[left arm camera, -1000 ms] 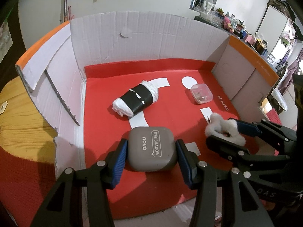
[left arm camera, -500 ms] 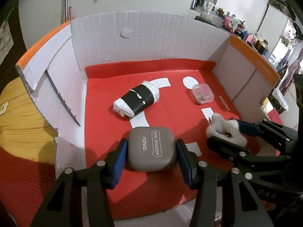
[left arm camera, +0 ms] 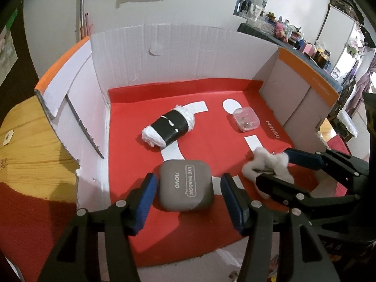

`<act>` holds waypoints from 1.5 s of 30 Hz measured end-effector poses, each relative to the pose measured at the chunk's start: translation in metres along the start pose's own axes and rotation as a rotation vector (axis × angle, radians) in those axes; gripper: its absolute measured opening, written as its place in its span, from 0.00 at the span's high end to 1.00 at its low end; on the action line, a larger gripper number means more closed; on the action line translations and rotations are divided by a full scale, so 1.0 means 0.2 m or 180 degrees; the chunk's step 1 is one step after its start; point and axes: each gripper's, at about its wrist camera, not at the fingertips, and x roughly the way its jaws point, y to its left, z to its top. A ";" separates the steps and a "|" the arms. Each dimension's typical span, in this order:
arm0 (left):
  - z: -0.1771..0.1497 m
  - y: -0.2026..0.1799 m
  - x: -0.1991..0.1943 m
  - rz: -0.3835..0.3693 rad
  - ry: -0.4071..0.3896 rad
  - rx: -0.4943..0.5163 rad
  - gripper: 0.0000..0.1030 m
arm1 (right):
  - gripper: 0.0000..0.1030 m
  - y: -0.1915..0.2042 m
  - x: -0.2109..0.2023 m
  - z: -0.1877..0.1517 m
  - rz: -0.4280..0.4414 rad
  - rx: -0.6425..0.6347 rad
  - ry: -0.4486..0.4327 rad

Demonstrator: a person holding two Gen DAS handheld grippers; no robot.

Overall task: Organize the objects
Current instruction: 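Lower and release the white star with the right tool while the left tool releases the grey case, then withdraw both tools from the box back over the items on the cloth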

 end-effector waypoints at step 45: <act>-0.22 -0.06 -0.34 0.0036 -0.0338 0.0021 0.20 | 0.20 0.15 -0.37 -0.19 -0.0016 -0.0043 -0.0293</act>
